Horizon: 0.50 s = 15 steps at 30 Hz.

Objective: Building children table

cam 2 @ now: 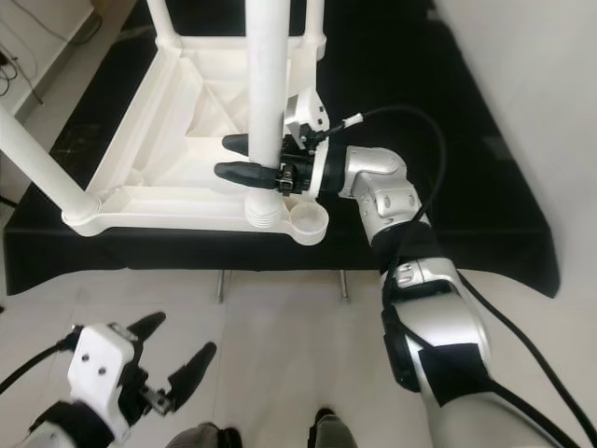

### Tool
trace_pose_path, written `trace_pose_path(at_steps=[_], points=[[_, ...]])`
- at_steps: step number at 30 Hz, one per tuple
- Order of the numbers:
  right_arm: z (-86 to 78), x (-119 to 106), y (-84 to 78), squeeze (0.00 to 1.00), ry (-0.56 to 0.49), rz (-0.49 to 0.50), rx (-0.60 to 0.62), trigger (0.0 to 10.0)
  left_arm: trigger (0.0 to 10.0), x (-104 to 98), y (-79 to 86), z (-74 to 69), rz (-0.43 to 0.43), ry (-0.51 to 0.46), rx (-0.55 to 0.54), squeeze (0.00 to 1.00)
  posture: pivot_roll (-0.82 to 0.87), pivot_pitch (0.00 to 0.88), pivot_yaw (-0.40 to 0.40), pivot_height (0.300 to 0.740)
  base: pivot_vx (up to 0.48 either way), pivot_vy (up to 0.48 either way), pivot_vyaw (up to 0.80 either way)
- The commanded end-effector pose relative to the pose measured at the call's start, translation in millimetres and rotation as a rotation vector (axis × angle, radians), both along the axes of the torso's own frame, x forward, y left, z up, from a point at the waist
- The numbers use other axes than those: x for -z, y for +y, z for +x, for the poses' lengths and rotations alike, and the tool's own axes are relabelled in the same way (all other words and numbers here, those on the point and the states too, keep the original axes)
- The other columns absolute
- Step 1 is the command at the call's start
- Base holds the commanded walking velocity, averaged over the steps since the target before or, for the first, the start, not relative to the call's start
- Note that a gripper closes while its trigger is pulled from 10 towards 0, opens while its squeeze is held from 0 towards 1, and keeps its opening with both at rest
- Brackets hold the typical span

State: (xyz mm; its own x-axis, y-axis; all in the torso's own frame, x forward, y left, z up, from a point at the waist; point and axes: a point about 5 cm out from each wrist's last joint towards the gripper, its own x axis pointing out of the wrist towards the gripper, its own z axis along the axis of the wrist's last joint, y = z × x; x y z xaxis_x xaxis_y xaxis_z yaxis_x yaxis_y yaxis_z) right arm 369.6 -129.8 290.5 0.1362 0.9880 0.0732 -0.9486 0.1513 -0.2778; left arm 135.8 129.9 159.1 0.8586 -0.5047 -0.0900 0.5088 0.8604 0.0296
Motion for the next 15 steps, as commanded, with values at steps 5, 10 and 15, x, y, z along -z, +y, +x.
trace_pose_path(at_steps=[5, 10, 15], points=[[-4.6, -13, -10.0, 0.00, -0.046, 0.009, -0.054, 10.0, 10.0, -5, -1.0, -9.1, 0.005, -0.005, 0.041, 0.00, 0.12, 0.355, 0.093, 0.740, 0.000, 0.000, 0.00], [-6.1, -19, -21.9, 0.00, -0.062, 0.004, -0.058, 10.0, 10.0, -7, -2.1, -13.5, 0.011, -0.009, 0.059, 0.00, 0.12, 0.367, 0.098, 0.740, 0.000, 0.000, 0.00], [-8.0, -22, -31.6, 0.00, -0.076, -0.003, -0.071, 10.0, 10.0, -8, -2.1, -15.5, 0.010, -0.010, 0.062, 0.00, 0.12, 0.369, 0.103, 0.740, 0.000, 0.000, 0.00]])
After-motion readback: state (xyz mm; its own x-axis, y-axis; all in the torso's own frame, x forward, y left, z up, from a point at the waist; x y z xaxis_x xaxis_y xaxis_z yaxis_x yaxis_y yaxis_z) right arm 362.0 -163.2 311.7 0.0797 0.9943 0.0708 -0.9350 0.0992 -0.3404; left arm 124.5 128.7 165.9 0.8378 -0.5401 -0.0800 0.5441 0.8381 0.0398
